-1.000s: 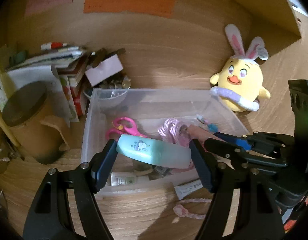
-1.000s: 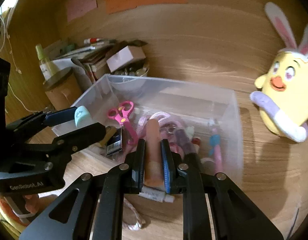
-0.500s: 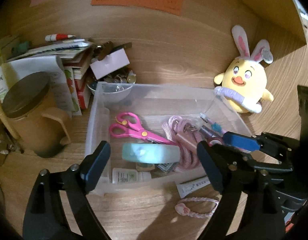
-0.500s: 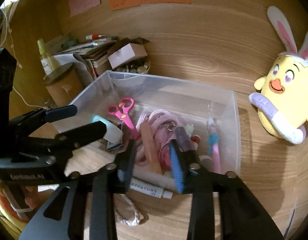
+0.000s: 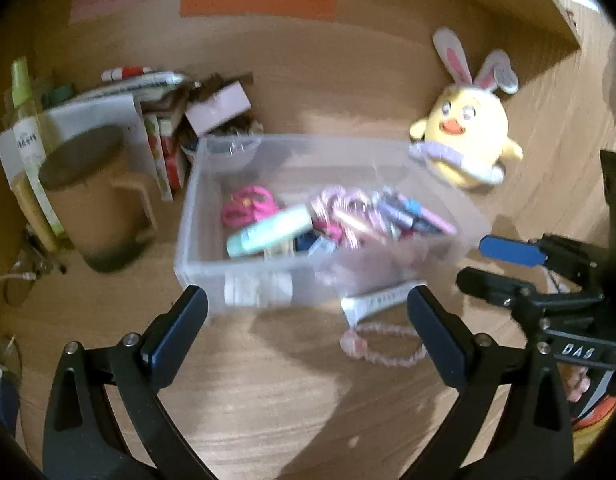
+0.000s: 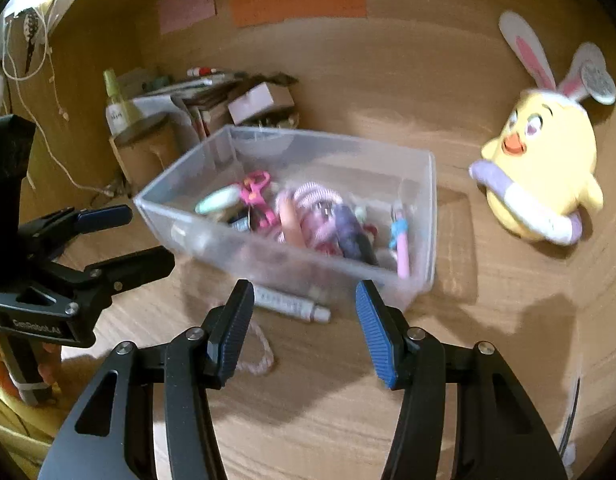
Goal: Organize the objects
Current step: 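Grasp the pink rope bracelet with the left tool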
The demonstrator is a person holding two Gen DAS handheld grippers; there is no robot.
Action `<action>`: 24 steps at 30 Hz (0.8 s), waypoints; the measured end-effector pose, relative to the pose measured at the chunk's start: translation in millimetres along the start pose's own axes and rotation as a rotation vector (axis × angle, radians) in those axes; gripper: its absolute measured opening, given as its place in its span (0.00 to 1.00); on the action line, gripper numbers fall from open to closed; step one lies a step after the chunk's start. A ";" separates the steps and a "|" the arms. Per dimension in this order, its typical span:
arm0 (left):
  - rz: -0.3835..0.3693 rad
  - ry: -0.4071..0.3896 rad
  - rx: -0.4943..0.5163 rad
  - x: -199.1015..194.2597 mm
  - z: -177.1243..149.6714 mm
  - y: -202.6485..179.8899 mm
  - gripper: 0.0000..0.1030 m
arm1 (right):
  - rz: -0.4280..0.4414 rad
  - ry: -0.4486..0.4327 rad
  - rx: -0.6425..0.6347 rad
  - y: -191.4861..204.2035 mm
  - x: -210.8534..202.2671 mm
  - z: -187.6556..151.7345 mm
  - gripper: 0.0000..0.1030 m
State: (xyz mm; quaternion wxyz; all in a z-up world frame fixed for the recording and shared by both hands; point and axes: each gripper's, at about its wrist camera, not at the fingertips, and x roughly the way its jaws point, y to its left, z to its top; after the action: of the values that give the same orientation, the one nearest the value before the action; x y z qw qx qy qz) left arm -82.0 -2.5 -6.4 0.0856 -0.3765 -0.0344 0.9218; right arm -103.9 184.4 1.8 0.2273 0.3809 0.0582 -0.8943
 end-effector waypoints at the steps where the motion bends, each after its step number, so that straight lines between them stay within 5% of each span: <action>1: -0.002 0.013 0.004 3.8 -2.7 -0.8 0.98 | 0.001 0.010 0.004 -2.1 1.2 -3.0 0.48; 5: -0.013 0.078 0.033 22.2 -16.4 -10.0 0.95 | 0.002 0.073 0.014 -8.2 16.4 -16.4 0.48; 7: -0.020 0.111 0.073 30.7 -20.8 -18.6 0.81 | -0.008 0.097 0.007 -8.6 24.0 -20.9 0.48; 11: -0.013 0.158 0.143 45.4 -27.2 -32.6 0.70 | -0.009 0.129 -0.010 -5.7 42.6 -19.6 0.48; 14: -0.032 0.191 0.163 51.4 -30.7 -35.1 0.52 | -0.013 0.129 -0.020 -1.5 52.3 -13.8 0.48; 19: -0.041 0.177 0.167 46.2 -34.1 -29.9 0.24 | 0.022 0.130 -0.047 9.2 63.6 -8.6 0.47; 24: -0.036 0.172 0.153 34.8 -41.4 -16.6 0.16 | 0.068 0.154 -0.101 19.2 56.0 -17.0 0.28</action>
State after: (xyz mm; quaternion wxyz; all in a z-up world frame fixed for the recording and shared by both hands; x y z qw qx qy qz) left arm -75.3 20.2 -57.8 0.1333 -0.4459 0.0366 0.8844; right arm -118.1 151.7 -48.5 0.2711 0.4382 0.1077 -0.8502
